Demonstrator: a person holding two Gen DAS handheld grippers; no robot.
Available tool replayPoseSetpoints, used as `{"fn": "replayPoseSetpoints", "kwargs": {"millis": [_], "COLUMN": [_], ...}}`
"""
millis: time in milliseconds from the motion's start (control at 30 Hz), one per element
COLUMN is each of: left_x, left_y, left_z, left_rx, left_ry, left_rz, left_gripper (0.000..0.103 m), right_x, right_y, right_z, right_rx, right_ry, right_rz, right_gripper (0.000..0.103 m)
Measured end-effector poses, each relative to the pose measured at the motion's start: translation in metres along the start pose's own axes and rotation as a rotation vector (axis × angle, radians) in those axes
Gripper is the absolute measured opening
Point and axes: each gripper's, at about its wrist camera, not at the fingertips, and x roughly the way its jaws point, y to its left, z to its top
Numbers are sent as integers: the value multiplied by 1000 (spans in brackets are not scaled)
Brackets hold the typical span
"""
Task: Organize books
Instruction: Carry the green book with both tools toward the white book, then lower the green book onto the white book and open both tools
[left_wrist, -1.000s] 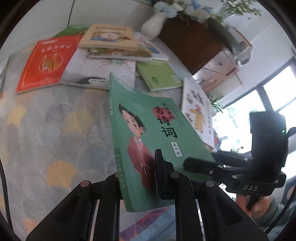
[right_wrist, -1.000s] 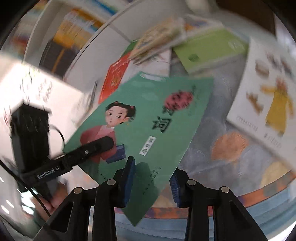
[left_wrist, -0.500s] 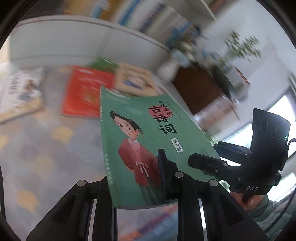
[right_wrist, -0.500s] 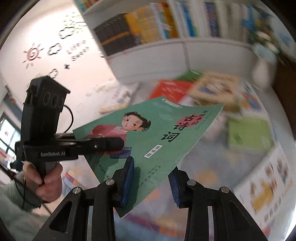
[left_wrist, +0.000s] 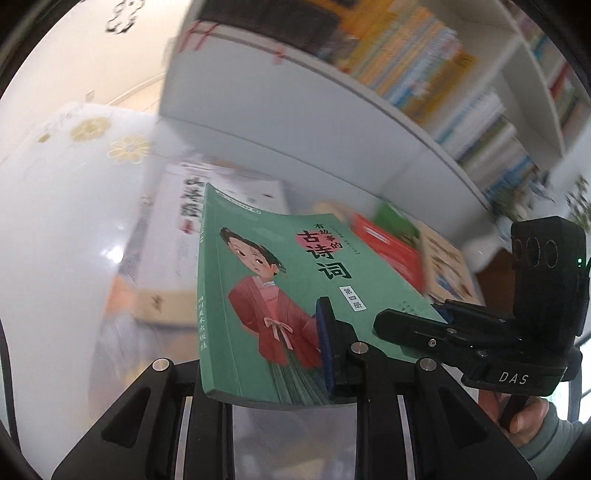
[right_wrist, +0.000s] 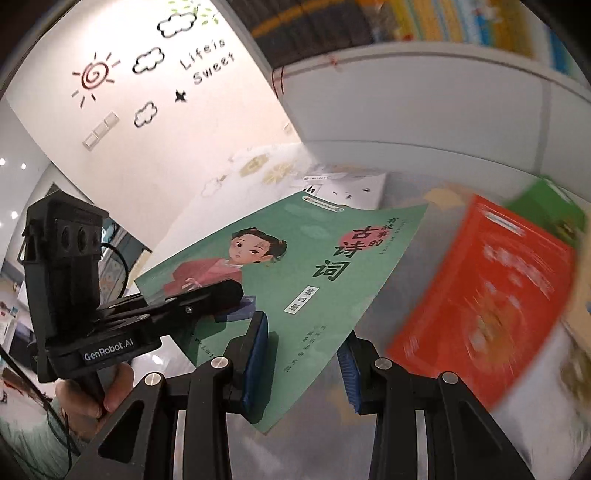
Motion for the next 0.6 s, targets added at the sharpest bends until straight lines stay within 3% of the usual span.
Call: {"fn": "replayPoseSetpoints", "kwargs": {"millis": [133,233,333,400,600], "left_x": [21,27,36,34,46], "left_y": [26,45,70,72,48], "left_z": [12,11,6,4,14], "left_rx": [-65,-93,-133,-105,6], "left_ry": [13,22,55,44,112], "left_rz": [21,79,136,110,160], "left_gripper": [26,30,28,29,35], "right_x": [46,71,95,106,111], "right_y": [-11,-20,-33,-38,-44], "right_z": [28,38,44,44,42], "right_rx": [-19,-15,1,3,48], "right_ry": [48,82,114,129,120], "right_rz": [-6,-7,-27,-45,-51], "right_gripper": [36,36,36,36,36]}}
